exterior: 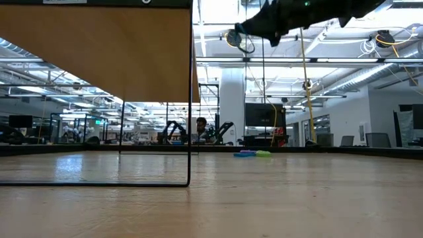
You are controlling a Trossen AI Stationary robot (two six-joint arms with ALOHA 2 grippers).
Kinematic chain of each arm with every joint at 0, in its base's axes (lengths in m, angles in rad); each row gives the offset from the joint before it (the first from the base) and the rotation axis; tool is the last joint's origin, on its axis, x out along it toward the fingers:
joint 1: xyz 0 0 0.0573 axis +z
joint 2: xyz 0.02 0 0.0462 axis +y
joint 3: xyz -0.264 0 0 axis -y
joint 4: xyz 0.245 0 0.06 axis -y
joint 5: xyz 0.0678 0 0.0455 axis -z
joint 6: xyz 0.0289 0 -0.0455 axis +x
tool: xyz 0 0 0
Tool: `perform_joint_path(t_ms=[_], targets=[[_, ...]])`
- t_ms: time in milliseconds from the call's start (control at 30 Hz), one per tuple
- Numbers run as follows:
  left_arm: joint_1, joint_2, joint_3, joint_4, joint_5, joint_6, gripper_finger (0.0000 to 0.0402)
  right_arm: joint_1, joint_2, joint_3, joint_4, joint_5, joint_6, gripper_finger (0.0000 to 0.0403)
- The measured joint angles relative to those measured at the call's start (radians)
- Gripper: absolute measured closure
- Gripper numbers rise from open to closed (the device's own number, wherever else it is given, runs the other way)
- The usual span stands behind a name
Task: Pick & Place Office Desk Supplies
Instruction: Put the blue rubber band into the center green bin on the shelf
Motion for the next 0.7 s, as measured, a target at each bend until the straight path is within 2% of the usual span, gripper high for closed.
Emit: perform_joint_path(t_ms=[100,200,533,700], targets=[[0.009,0.080,0.001,0.141,0.056,0.022,0.0144,0.042,0.000,-0.022,0.066,-0.001,-0.009,0.0403],[0.026,0.154,0.023,0.199,0.109,0.019,0.0144,0.077,0.000,-0.030,0.111,0.000,-0.017,0.0403],[0.072,0.374,0.217,0.105,0.243,-0.022,0.0144,0.147,0.000,-0.030,0.181,0.000,-0.051,0.0403],[0.081,0.461,0.292,0.079,0.260,-0.016,0.0144,0.166,0.000,-0.030,0.195,0.001,-0.051,0.0403]])
